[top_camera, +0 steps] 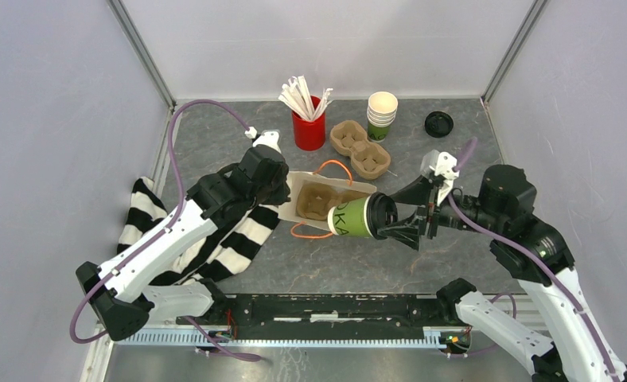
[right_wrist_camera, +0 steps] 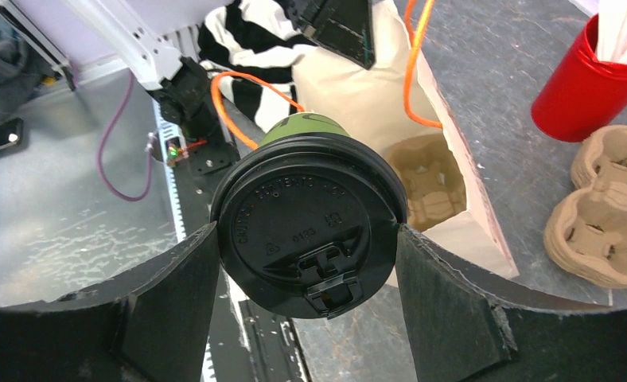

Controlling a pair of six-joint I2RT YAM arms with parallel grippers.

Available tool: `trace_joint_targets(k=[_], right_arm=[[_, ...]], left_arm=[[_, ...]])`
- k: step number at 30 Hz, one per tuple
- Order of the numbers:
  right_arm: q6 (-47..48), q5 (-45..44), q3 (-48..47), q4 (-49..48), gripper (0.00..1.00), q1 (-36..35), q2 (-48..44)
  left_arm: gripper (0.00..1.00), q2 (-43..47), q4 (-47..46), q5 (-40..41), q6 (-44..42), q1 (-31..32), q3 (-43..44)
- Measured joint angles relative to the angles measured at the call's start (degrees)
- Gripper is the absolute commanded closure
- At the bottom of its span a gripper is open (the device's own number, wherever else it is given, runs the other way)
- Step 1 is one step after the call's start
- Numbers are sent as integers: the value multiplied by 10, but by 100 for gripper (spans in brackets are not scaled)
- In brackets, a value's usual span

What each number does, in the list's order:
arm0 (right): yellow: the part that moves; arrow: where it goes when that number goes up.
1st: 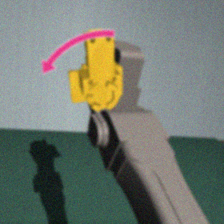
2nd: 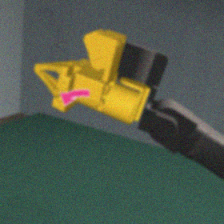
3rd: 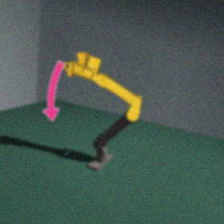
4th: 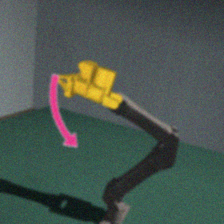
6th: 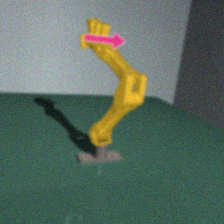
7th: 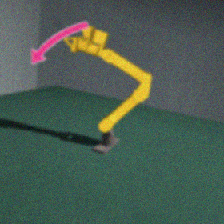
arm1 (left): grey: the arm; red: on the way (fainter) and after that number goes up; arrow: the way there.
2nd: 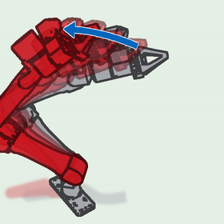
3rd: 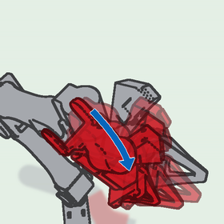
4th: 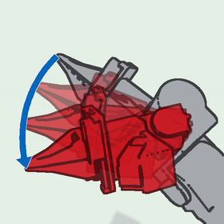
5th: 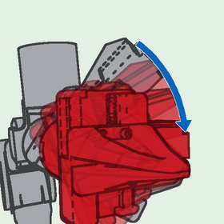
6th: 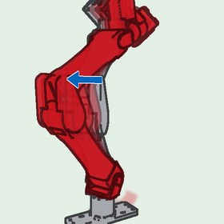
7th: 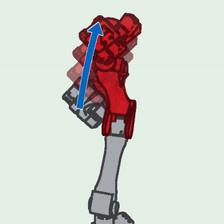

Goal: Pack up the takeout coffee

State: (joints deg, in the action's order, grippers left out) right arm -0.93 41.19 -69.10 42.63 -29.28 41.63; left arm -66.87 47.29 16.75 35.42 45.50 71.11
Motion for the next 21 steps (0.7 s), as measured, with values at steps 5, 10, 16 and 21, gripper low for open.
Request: trace_joint_targets(k=[5,10,16,21], right_arm=[[30,-32,-9,2,69,-7,44],[54,-71,-40,1,69,-27,101],[84,-132,-69,29,70,-78,143],[105,-208,-108,54,70,-150,180]], left_arm=[[98,0,2,3,0,0,2],[98,0,2,4,0,0,2],[98,0,1,8,0,0,2],[98,0,-2,8,0,0,2]])
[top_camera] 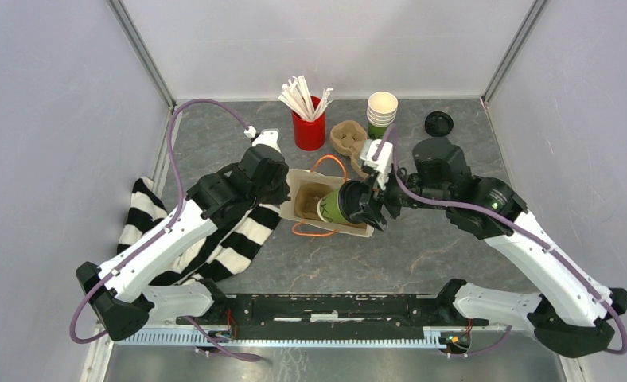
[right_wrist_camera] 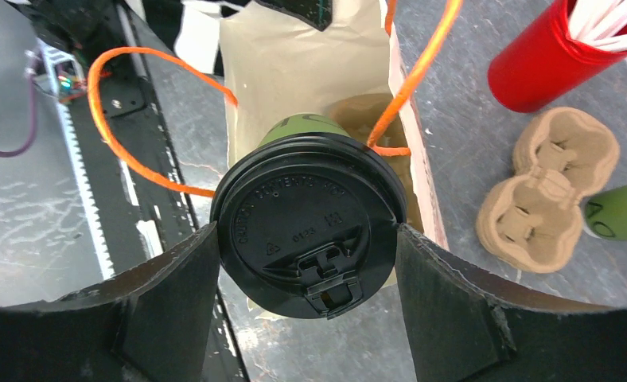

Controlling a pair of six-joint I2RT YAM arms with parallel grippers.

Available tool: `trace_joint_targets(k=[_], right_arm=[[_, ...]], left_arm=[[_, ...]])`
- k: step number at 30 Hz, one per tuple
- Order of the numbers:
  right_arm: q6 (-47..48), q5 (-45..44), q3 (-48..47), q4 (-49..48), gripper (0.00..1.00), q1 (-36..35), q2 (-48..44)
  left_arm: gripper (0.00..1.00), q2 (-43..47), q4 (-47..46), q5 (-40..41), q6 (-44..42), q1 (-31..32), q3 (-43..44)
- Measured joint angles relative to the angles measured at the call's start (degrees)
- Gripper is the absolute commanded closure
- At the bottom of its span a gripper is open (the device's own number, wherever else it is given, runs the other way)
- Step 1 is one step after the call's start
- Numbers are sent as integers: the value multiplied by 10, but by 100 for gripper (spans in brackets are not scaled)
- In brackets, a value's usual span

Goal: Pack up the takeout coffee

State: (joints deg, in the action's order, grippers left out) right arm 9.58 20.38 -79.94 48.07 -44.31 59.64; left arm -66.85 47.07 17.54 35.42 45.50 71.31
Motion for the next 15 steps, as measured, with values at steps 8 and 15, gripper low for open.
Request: trace_joint_targets(k=[8,15], right_arm=[[22,-156,-39,35,69,-110,60],[51,-240,-68,59,69,-158,118]], left_arm=[[98,3,-6,0,0,0,0],[98,37,-61,2,-8,0,-39]])
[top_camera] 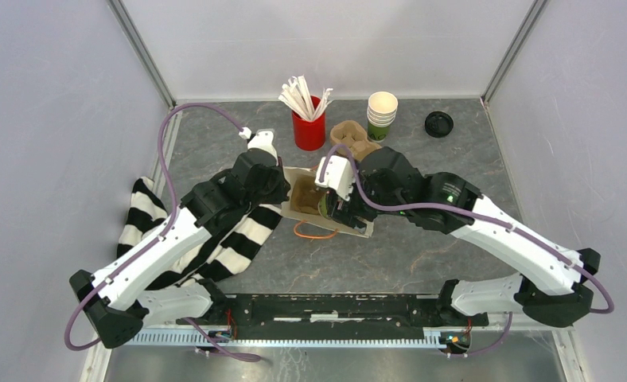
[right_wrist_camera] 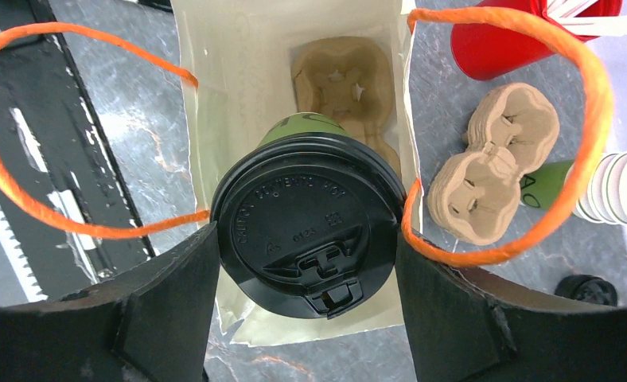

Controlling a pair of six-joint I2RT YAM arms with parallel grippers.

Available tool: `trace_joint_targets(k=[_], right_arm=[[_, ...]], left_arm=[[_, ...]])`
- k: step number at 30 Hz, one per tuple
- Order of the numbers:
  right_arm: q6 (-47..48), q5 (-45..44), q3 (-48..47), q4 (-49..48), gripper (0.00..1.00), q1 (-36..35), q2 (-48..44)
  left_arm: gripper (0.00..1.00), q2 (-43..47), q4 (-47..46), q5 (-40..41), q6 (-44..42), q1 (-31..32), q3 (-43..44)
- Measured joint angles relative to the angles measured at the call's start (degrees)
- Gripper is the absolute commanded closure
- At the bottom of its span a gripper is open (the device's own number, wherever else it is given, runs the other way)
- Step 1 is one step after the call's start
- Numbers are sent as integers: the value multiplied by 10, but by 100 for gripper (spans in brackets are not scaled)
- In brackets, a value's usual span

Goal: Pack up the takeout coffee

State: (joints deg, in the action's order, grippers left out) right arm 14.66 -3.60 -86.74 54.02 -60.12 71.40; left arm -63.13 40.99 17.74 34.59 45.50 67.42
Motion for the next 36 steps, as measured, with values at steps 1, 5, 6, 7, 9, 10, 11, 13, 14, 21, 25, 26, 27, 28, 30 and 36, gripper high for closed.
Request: trace_joint_targets(k=[1,5,6,7,9,10,11,13,14,21,25,26,27,28,30,36], right_arm=[[3,-7,-3,3,69,-4,7],[16,-31,-23,8,69,-17,40],[19,-37,-28,7,69,-20,49],[22,-42,-30,6,69,-23,56],[29,-56,-33,5,69,-32,71],[32,-61,-33,5,69,-35,76],[37,-70,-33,5,69,-40,82],[45,-82,-31,4,68,-46,88],[52,-88,-27,0,68,-50,88],[95,-105,36,-35,69,-58,58],[120,-104,85,-72,70,-58,28],[125,-103,90,-76,70,-58,28],[132,-102,96,-82,70,-58,29],[139,-101,99,-87,69,-58,31],[158,-102,102,-103,70,-58,40],[203,-107,116,-150,69,-58,56]], left_arm=[[98,5,-11,2,-3,0,-8],[98,17,-48,8,-21,0,-34],[98,19,-56,10,-25,0,-41],[98,20,-62,13,-29,0,-48],[98,24,-75,16,-38,0,-63],[98,26,-79,17,-42,0,-69],[98,30,-85,17,-43,0,-78],[98,44,-100,16,-50,0,-97],[98,53,-105,16,-52,0,-106],[98,88,-118,-3,-56,0,-129],[98,100,-130,-16,-60,0,-148],[98,101,-132,-17,-62,0,-151],[98,102,-135,-18,-64,0,-154],[98,104,-140,-19,-68,0,-157],[98,108,-150,-21,-75,0,-166],[98,127,-164,-29,-92,0,-188]])
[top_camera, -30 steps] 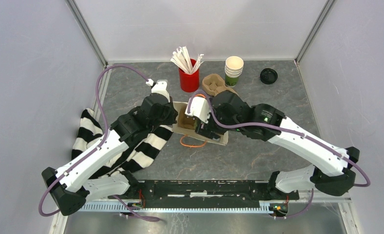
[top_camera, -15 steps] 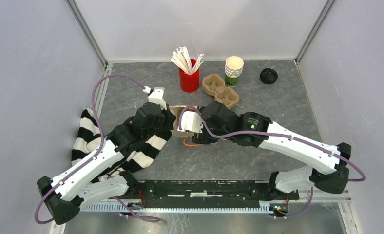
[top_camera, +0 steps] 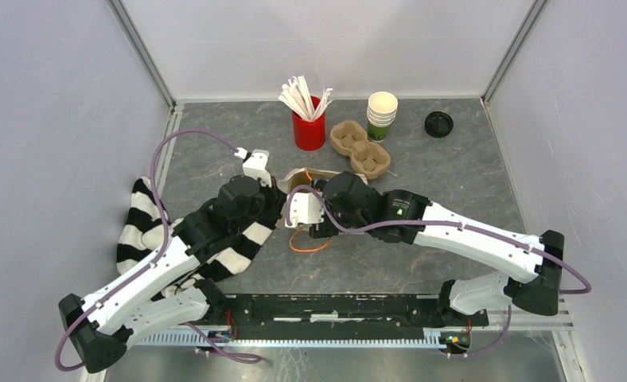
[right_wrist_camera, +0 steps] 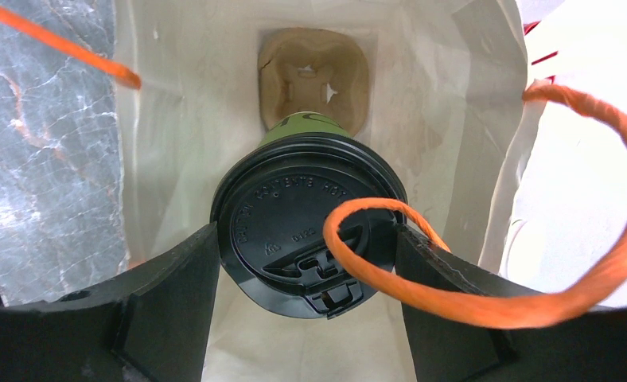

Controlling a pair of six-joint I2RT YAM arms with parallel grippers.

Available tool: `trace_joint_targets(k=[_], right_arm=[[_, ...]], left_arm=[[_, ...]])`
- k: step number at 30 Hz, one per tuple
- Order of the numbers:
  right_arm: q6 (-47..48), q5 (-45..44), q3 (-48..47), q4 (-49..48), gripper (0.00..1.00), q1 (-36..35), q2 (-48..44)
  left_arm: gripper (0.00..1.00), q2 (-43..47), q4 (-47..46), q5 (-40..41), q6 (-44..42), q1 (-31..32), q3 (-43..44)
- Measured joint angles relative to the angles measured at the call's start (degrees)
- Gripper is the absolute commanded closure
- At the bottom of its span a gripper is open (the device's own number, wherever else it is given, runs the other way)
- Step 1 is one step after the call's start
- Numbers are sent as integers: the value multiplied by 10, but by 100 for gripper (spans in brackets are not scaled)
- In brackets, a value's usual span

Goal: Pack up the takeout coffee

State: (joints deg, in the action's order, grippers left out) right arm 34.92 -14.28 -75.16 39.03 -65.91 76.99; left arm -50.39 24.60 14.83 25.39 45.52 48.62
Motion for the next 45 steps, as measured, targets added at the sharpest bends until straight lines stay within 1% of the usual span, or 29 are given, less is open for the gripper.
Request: trace_joint_targets(k=[4,9,13,19,24,39,45], right_arm=[[21,3,17,-15,69,0,7],[46,4,44,-19,69,0,7],[64,-4,54,-20,73,0,7],[97,-28,57,-64,70,0,11],[100,-21,55,-78,69,0,37],[108,-10,75,-88,70,0,37],[109,18,75,-82,71,1,41]], left_arm=[[98,17,-3,0,-11,0,-13],[98,18,-10,1,-23,0,-14],[98,18,-12,0,-28,0,-16],[98,35,-12,0,-28,0,-36],[98,47,-11,-2,-28,0,-45],[98,58,-6,-1,-29,0,-45],[98,58,-3,-2,-29,0,-45]])
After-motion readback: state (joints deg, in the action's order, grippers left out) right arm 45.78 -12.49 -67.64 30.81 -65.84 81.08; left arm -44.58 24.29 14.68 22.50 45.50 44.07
